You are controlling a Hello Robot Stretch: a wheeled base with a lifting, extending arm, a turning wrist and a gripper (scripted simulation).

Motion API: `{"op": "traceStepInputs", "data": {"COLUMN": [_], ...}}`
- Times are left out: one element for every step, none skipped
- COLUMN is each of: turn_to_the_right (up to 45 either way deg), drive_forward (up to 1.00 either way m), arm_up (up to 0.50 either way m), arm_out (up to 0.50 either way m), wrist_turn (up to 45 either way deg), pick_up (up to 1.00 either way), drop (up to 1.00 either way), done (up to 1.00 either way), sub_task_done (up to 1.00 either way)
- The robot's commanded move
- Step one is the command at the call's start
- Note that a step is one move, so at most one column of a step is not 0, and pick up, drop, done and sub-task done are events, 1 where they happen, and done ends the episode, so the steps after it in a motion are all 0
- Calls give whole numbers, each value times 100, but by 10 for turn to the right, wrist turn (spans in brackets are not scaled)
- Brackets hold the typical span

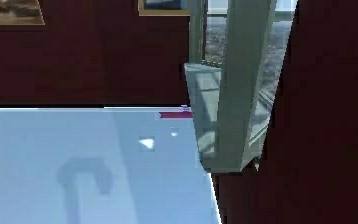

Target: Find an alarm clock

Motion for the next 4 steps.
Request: {"op": "traceStepInputs", "data": {"turn_to_the_right": [0, -450, -450, -60], "drive_forward": [15, 0, 0, 0], "arm_up": [0, 0, 0, 0], "arm_out": [0, 0, 0, 0], "wrist_turn": [0, 0, 0, 0], "pick_up": [0, 0, 0, 0], "drop": [0, 0, 0, 0], "done": [0, 0, 0, 0], "sub_task_done": [0, 0, 0, 0]}}
